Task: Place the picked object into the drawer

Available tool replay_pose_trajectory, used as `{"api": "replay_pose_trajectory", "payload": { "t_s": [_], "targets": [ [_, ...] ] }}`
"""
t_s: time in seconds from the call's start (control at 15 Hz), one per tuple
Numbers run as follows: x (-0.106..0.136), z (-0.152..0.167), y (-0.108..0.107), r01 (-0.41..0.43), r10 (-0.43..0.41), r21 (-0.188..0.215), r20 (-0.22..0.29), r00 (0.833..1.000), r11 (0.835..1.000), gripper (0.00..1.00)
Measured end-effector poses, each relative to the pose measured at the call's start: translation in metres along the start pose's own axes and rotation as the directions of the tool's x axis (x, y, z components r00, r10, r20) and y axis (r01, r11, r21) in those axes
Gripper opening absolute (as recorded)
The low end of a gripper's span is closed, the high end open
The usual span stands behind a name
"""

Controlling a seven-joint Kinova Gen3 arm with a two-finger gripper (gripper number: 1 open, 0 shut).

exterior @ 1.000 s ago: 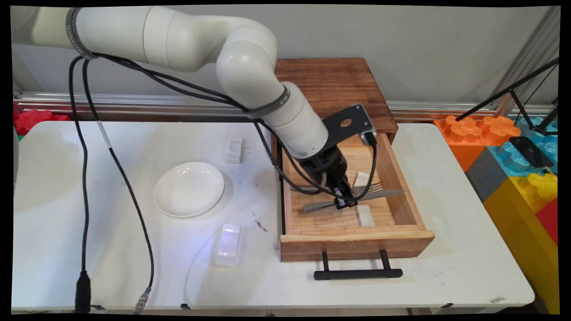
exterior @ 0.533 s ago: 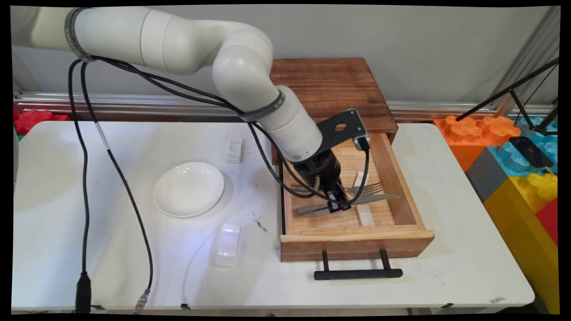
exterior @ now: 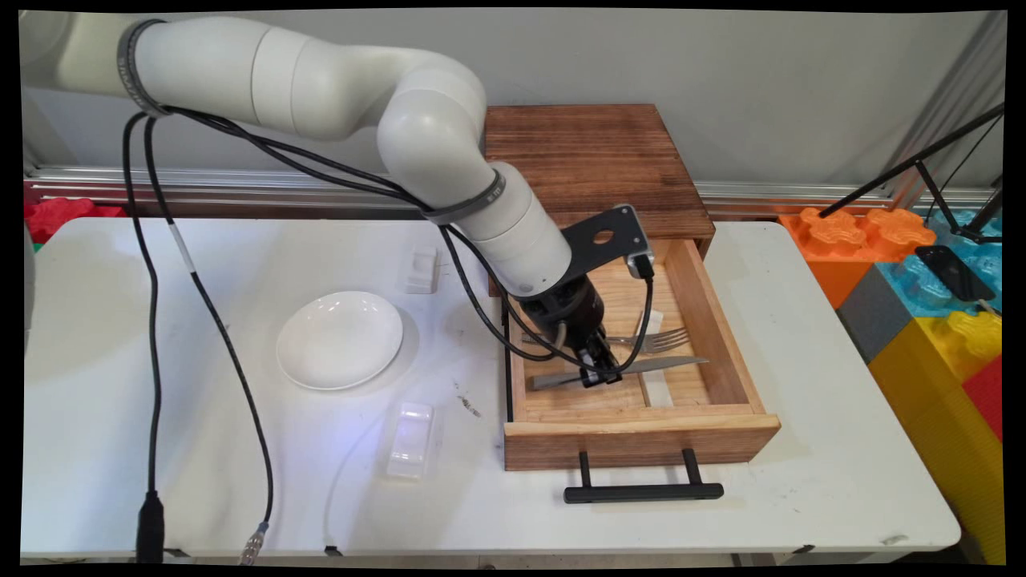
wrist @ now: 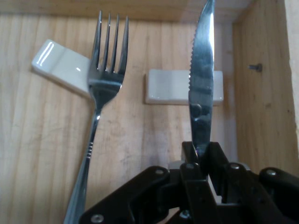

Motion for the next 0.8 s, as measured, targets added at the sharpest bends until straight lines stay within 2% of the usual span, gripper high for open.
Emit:
{"api": "replay_pose_trajectory", "payload": {
  "t_s": [0.8],
  "targets": [
    [-0.009, 0.026, -0.002, 0.009, -0.009, -0.029, -0.009, 1.000, 1.000, 0.00]
  ]
}}
